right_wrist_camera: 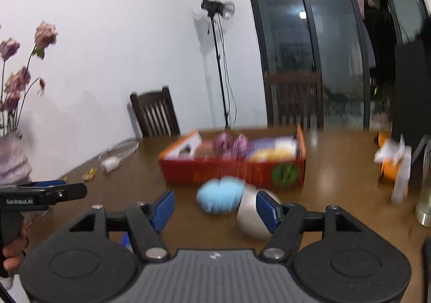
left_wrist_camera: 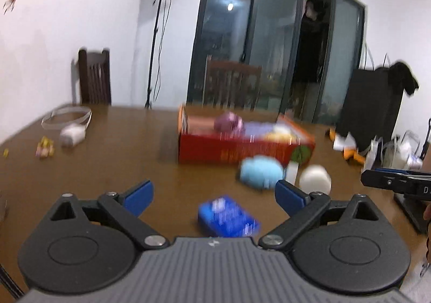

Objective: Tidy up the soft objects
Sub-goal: 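Withdraw both grippers from the box toward the light blue plush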

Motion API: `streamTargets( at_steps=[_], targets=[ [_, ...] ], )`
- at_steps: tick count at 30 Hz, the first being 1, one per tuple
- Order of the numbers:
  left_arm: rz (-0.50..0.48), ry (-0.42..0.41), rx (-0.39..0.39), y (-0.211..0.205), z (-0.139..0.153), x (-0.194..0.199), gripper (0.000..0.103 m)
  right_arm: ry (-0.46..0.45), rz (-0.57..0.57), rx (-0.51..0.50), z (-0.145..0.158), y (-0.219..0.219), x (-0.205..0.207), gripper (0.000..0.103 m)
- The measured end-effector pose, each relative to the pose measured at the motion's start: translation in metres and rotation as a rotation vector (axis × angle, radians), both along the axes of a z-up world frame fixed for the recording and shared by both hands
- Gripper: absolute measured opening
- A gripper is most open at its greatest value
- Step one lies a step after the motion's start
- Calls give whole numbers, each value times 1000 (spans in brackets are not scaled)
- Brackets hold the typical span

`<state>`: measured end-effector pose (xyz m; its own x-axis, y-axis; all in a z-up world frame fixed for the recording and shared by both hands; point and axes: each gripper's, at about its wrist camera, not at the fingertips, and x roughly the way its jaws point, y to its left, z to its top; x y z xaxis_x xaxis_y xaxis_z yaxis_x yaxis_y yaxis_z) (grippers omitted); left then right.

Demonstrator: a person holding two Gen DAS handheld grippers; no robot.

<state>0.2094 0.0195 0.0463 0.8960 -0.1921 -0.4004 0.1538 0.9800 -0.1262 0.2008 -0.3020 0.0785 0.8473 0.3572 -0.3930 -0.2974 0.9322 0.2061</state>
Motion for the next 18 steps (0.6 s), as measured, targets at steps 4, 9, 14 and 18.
streamTargets(
  at_steps=[4, 9, 14, 18],
  targets=[
    [-7, 22, 16, 3, -6, 3, 99, 71, 25, 6, -20, 6, -8, 66],
    [-1, 37, -15, 8, -16, 25, 99, 83, 87, 13, -27, 27, -3, 66],
    [22, 91, -40, 17, -24, 56, 90, 129, 176, -31, -45, 63, 16, 55],
    [-18, 107, -58, 16, -23, 89, 83, 189, 138, 22, -57, 68, 53, 54]
  ],
)
